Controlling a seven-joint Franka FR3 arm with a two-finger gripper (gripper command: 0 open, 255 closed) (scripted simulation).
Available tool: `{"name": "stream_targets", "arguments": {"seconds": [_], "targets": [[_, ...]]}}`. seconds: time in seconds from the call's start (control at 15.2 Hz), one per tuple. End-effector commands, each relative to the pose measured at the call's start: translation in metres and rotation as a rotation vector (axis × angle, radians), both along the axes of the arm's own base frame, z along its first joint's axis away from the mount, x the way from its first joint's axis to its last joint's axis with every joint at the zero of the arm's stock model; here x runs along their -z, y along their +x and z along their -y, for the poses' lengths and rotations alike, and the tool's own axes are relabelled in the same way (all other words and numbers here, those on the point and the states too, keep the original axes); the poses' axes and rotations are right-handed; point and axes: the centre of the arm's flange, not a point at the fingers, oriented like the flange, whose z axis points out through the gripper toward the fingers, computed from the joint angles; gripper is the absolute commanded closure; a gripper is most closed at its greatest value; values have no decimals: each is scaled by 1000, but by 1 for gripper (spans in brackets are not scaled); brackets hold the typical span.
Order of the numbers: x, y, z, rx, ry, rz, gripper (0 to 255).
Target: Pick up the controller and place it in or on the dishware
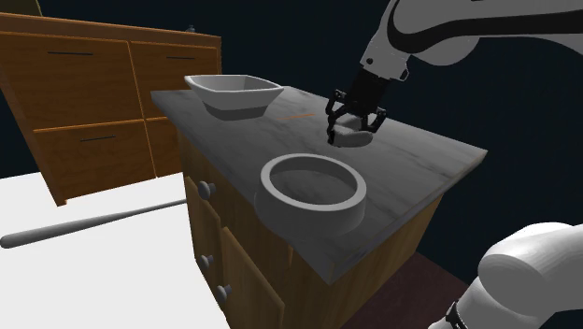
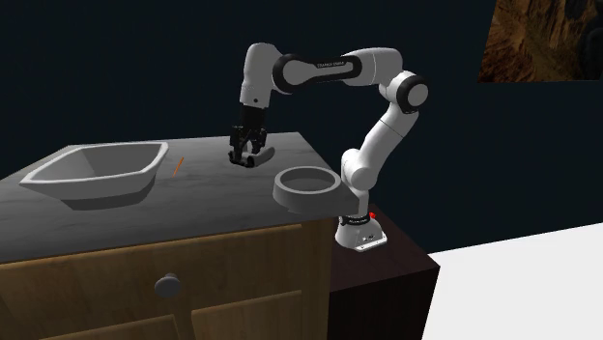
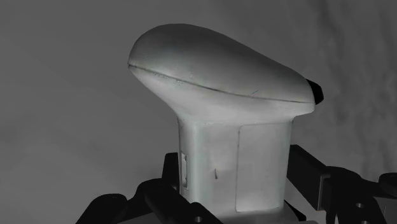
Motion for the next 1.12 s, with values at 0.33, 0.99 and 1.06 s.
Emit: {"name": "stream_targets", "arguments": {"seconds": [0.33,0.99,1.06], "targets": [[-31,0,0,0,0,0,255],[-84,0,0,0,0,0,255],[-90,0,0,0,0,0,255]]}}
